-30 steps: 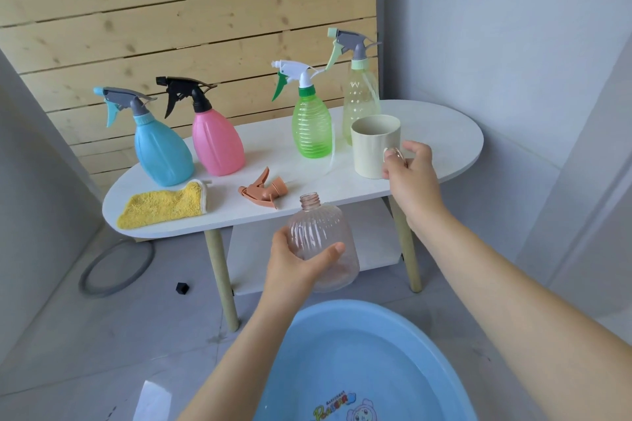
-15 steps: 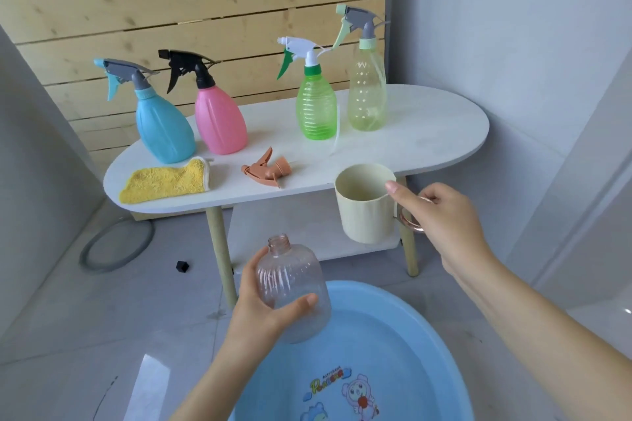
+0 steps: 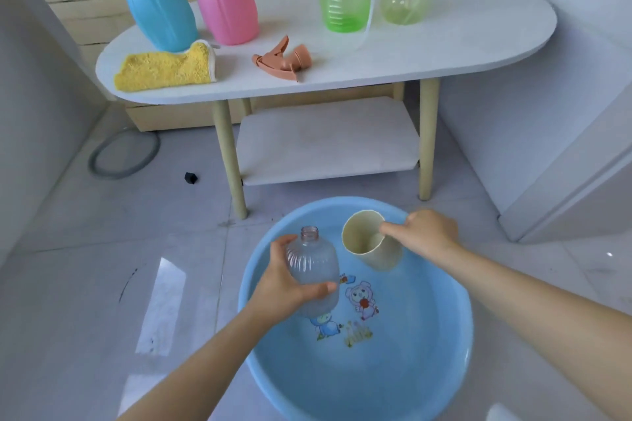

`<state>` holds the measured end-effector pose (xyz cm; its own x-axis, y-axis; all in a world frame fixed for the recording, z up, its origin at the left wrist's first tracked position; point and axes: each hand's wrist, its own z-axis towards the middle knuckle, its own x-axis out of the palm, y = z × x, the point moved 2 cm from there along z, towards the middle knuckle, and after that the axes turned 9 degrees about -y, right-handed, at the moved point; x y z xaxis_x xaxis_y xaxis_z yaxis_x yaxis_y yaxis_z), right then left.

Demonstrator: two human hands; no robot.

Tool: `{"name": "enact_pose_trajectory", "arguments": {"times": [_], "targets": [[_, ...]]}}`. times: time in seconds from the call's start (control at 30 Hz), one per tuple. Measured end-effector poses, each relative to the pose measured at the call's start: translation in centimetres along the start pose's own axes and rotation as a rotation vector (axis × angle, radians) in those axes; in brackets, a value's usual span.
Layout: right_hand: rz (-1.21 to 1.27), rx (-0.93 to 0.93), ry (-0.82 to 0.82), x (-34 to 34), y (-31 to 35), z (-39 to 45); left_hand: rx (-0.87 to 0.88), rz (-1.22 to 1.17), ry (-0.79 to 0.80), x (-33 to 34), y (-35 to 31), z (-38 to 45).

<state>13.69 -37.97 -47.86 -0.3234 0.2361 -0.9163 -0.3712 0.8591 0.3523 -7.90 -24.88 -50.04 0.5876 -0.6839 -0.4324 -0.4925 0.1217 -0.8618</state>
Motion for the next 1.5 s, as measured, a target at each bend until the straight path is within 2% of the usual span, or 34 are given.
{"name": "enact_pose_trajectory", "arguments": {"times": [0.13, 0.37, 0.5, 0.7, 0.8, 0.97, 1.17, 1.23, 1.33, 1.5], "targets": [[-0.207, -0.125, -0.002, 2.0, -0.3, -0.5, -0.035, 0.060, 0.073, 0.7, 0.8, -0.2], [-0.562, -0.667, -0.159, 5.2, -1.7, -2.0, -0.132, 0.065, 0.091, 1.6, 2.6, -0.8], [-0.742, -0.783, -0.162, 6.5, -2.6, -2.1, -0.142, 0.154, 0.081, 1.7, 3.8, -0.7], [-0.804, -0.818, 0.020, 8.7, -3.6, -2.9, -0.194, 0.238, 0.064, 2.0, 4.7, -0.5], [-0.715, -0.725, 0.066, 8.6, -3.6, -3.1, -0.154, 0.286, 0.074, 2.0, 4.6, -0.6], [-0.414, -0.277, 0.123, 7.0, -4.7, -1.9, -0.129, 0.272, 0.059, 2.0, 4.9, -0.5], [0.299, 0.216, 0.258, 5.7, -5.3, -1.8, -0.101, 0.223, 0.020, 2.1, 4.7, -0.3], [0.463, 0.273, 0.316, 5.4, -5.2, -2.0, -0.085, 0.199, 0.007, 2.3, 4.5, -0.3], [0.556, 0.277, 0.366, 4.8, -4.5, -2.1, -0.059, 0.168, -0.006, 2.5, 3.9, -0.4], [0.610, 0.199, 0.298, 2.9, -2.1, -2.4, 0.002, 0.168, -0.026, 3.0, 3.3, -0.4]]}}
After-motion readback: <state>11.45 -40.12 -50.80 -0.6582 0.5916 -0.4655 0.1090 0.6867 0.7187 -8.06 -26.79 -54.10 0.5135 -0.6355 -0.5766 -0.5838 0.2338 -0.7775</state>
